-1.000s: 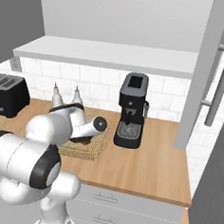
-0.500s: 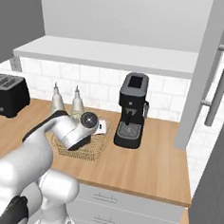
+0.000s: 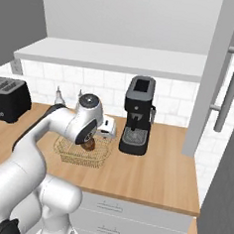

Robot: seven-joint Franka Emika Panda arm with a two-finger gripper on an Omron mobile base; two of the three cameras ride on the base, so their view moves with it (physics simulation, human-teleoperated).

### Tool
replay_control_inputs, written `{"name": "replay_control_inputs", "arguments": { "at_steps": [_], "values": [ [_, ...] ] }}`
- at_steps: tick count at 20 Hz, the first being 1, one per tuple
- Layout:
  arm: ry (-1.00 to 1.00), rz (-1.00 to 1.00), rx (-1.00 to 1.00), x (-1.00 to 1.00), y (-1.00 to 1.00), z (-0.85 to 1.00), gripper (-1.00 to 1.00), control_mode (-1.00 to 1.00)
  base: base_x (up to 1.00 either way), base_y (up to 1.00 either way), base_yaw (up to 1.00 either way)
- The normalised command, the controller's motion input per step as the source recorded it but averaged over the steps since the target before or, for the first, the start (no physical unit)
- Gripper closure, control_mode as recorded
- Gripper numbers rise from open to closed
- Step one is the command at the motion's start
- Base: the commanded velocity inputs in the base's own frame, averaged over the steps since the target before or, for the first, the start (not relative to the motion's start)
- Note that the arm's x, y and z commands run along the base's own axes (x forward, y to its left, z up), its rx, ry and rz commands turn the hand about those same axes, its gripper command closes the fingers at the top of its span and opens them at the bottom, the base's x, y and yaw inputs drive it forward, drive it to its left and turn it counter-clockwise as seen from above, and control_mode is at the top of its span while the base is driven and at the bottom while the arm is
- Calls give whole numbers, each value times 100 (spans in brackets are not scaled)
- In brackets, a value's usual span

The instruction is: Open the cabinet, pick up the bread from the cabinet and place it in the basket. Then move the basket to the dining counter.

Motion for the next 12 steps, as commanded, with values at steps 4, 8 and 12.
{"name": "replay_control_inputs", "arguments": {
  "at_steps": [4, 8, 12],
  "values": [
    [17, -12, 8, -32, -28, -8, -100, -100, 0, 0, 0],
    [2, -8, 15, -10, -21, -14, -100, -100, 0, 0, 0],
    [6, -5, 13, 0, -16, -11, -100, -100, 0, 0, 0]
  ]
}}
